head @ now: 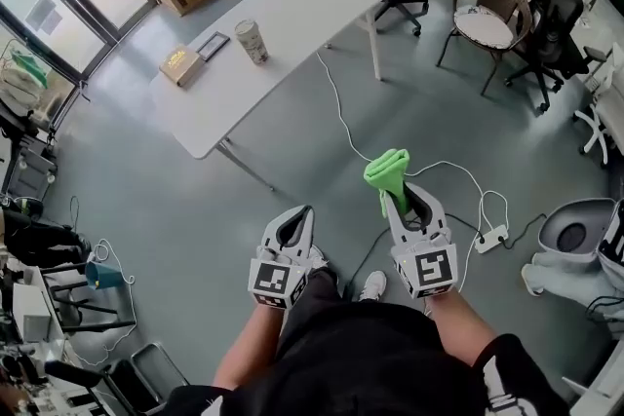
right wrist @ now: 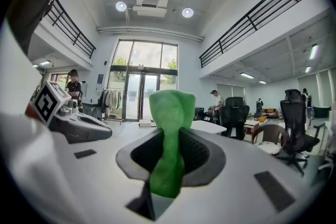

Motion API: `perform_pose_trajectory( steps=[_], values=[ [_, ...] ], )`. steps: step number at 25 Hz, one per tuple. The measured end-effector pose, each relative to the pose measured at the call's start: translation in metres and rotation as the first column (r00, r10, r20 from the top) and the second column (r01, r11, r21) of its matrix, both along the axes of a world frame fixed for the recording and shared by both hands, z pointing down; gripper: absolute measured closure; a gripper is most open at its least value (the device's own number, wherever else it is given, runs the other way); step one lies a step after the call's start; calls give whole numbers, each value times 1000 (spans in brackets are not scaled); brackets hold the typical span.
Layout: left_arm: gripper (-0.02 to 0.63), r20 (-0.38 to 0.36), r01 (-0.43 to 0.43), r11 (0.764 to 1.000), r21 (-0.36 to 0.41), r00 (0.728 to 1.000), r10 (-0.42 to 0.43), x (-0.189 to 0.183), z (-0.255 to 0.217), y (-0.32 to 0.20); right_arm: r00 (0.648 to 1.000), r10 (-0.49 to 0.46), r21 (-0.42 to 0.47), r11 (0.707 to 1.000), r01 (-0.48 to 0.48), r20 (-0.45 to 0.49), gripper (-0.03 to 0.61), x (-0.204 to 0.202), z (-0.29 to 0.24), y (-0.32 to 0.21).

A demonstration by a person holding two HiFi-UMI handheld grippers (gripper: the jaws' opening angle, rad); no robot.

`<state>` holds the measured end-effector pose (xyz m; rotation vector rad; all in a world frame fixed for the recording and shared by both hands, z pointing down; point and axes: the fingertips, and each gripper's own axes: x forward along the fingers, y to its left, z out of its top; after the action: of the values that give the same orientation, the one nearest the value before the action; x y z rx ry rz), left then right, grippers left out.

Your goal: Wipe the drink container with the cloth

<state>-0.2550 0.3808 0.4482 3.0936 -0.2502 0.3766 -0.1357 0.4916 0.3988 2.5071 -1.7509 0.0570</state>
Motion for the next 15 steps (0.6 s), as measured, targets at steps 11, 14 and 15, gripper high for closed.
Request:
perform_pose_trajectory(
  steps=[11,14,15],
  values=[
    [604,-39,54,998,-17,998,-55,3,0,-88,998,-53,17,998,52,23,476,10,1,-89],
    [604,-46,43,999,-22,998,-44,17,-4,-120,999,-43,7,999,43,14,476,21,-5,-125],
    [605,-46,39,999,-22,998,-40,19,-4,-130,999,-44,5,999,44,11,476,22,-7,-137]
  ],
)
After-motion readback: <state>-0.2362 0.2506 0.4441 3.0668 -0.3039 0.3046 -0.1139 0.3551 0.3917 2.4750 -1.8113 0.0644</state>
